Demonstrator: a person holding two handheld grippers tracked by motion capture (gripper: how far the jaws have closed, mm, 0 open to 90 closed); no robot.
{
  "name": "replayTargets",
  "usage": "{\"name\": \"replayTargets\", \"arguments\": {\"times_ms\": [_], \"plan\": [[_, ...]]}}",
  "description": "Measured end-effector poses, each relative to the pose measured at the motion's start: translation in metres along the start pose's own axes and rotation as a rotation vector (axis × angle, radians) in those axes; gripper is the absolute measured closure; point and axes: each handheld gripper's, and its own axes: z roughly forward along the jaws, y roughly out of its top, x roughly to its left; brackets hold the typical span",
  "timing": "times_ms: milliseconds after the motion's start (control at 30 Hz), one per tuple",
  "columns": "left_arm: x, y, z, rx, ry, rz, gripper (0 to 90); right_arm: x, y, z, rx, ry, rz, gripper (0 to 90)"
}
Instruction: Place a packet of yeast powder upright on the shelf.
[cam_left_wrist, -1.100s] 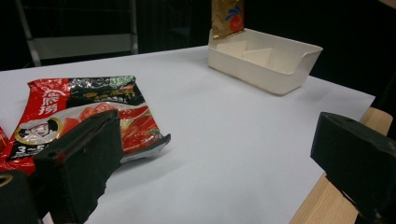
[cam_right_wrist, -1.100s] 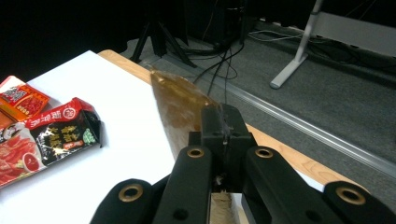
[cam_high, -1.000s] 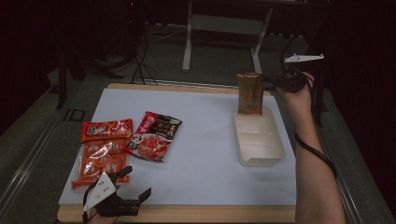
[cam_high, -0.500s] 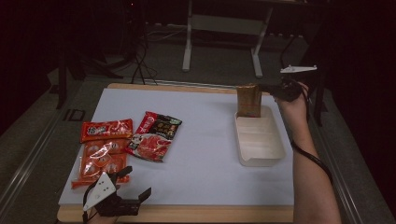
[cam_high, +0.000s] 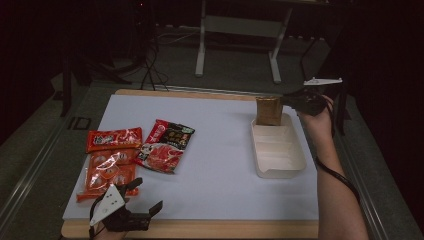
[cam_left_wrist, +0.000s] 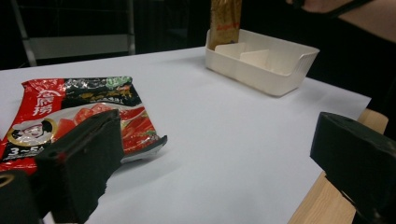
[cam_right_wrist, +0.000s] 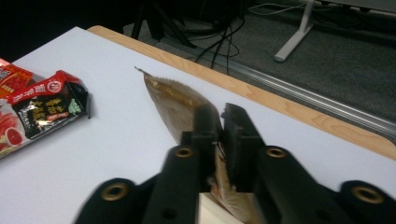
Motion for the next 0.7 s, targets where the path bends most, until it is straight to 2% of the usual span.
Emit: {"name": "replayTargets", "arguments": {"times_ms": [133,267,433,700], "plan": [[-0.001,0.001,0.002,-0.007,-0.018,-0.009,3.8,0.007,0.006,-0.010,-0.026,0.000,-0.012,72.2],[-0.001,0.001,0.003,0.021,-0.010,0.013,4.0,0.014,0.010,-0.018,-0.047,0.006,-0.028,69.7],[-0.001,0.002,0.004,0.028,-0.011,0.013,4.1,0.029,0.011,-0.026,-0.077,0.011,-0.052,64.4],[-0.003,0.003,0.006,0.042,-0.041,0.011,4.1,0.056,0.008,-0.037,-0.136,0.067,-0.085,49.9]]}}
